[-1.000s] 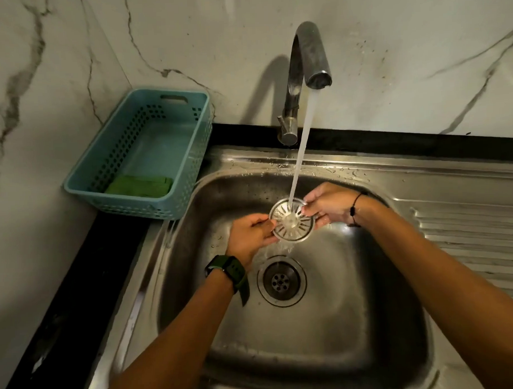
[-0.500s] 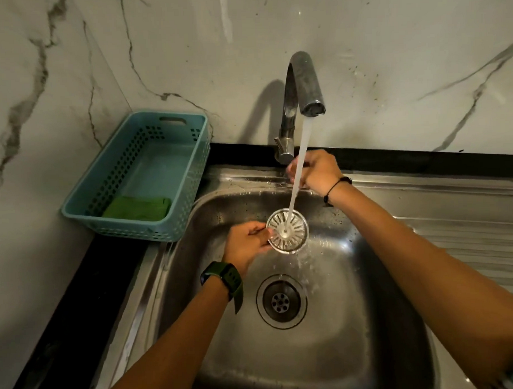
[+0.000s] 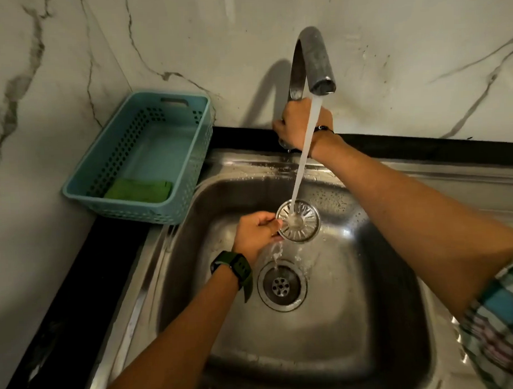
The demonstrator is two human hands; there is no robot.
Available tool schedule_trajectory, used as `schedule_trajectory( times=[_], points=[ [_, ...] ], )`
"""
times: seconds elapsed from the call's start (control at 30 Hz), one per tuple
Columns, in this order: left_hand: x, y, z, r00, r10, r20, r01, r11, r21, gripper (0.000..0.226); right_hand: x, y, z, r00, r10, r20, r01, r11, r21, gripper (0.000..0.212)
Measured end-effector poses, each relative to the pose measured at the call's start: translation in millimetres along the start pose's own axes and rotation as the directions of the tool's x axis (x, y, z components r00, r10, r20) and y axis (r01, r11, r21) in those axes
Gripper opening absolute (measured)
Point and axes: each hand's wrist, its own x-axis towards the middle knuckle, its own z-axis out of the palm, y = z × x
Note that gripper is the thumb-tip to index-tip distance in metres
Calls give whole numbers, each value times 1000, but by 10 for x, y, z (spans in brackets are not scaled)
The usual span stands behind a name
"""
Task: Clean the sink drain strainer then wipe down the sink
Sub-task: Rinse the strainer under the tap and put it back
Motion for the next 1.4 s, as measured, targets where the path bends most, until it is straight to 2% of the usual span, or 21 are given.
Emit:
schedule_trajectory(
  times=[0.17,0.3,0.37,0.43,0.53,0.57,0.63,0.7,0.8,0.93,1.0,1.07,1.13,1.27,1.4],
  points=[
    [-10,49,-31,1000,-6,-8,6,1000,-10,21,-18,102,27,984,177,37,-179,932,316,24],
    [-11,50,-52,999,-12,-36,11,999,-45,19,-53,136,64,945,298,131,-313,719,621,33],
    [-10,48,-61,999,-16,-49,13,998,-60,19,-93,116,49,933,311,184,-350,652,673,37],
    [-21,53,-75,998,-18,-52,15,998,-58,18,-170,128,6,932,284,227,-361,653,666,40],
    [-33,31,-106,996,-29,-81,24,998,-56,19,-453,233,42,939,246,239,-341,758,556,46],
    [-51,24,-111,994,-46,-100,41,998,-48,19,-602,272,85,931,227,288,-349,786,510,43],
    [-65,-4,-126,987,-97,-126,96,995,-16,8,-918,325,233,872,166,460,-372,835,404,32],
    [-82,-61,-143,980,-138,-145,146,988,51,15,-1205,352,435,811,140,569,-376,868,323,18],
    [-118,-172,-161,971,-178,-161,202,969,145,15,-1465,389,719,813,187,551,-379,889,258,5],
    [-97,-431,-158,947,-252,-199,299,918,261,19,-1654,437,1035,801,220,557,-350,927,136,21],
    [-52,-586,-151,921,-313,-232,370,888,274,11,-1742,442,1179,757,246,606,-379,920,100,21],
    [-23,-736,-154,900,-337,-277,419,844,336,2,-1832,438,1323,682,297,669,-482,870,105,17],
    [16,-899,-170,883,-352,-310,456,798,393,7,-1908,431,1448,626,351,696,-578,808,112,17],
    [64,-1110,-183,862,-383,-331,497,765,410,13,-2019,439,1637,647,413,641,-600,795,93,22],
    [47,-1030,-235,852,-374,-365,500,787,360,9,-2085,454,1756,658,482,578,-628,775,69,23]
  ],
)
